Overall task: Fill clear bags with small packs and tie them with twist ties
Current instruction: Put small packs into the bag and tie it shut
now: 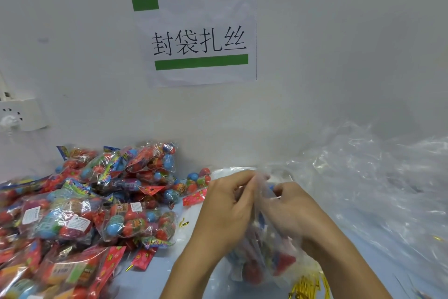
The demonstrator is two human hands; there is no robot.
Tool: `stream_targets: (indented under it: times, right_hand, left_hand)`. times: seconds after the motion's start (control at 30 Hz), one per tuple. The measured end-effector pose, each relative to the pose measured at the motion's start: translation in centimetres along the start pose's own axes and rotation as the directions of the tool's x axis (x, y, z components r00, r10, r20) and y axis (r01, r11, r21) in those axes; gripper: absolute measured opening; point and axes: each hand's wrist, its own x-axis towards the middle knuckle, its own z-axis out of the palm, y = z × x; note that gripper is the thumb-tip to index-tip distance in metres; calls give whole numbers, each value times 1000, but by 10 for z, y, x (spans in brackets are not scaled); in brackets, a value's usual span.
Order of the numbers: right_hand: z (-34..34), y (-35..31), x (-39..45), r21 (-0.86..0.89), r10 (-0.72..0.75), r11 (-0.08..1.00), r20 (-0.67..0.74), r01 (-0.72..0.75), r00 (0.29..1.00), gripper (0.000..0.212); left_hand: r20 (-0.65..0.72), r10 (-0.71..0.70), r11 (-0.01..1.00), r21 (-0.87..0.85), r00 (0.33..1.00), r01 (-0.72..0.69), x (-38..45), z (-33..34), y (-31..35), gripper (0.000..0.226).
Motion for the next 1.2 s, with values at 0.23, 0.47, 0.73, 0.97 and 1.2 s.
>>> stream_targets:
  times: [0.23, 0.47, 0.73, 0.97, 1.2]
  right_hand:
    - [-2, -3, 5, -323, -173, 934, -24, 156, 985, 25]
    - [-8, -8, -1, -119, -95, 986, 148, 113, 984, 70]
    - [-29, -17, -13, 485, 28, 868, 160, -103, 987, 29]
    - [-38, -27, -18, 333, -183, 938, 226, 101, 957, 45]
    - [-56, -9, -10, 423, -296, 871, 44, 251, 954, 15]
  left_hand:
    - [37, 40, 999, 7, 999, -40, -1, 4, 2, 28]
    - [-89, -44, 997, -63, 995, 38, -1, 2, -12, 26]
    - [-193, 14, 1000, -3, 981, -14, -1, 1, -6, 37]
    - [-372, -97, 995, -36, 923, 90, 2, -12, -24, 39]
    - [-507, -168, 986, -101, 845, 135, -2, -24, -38, 52]
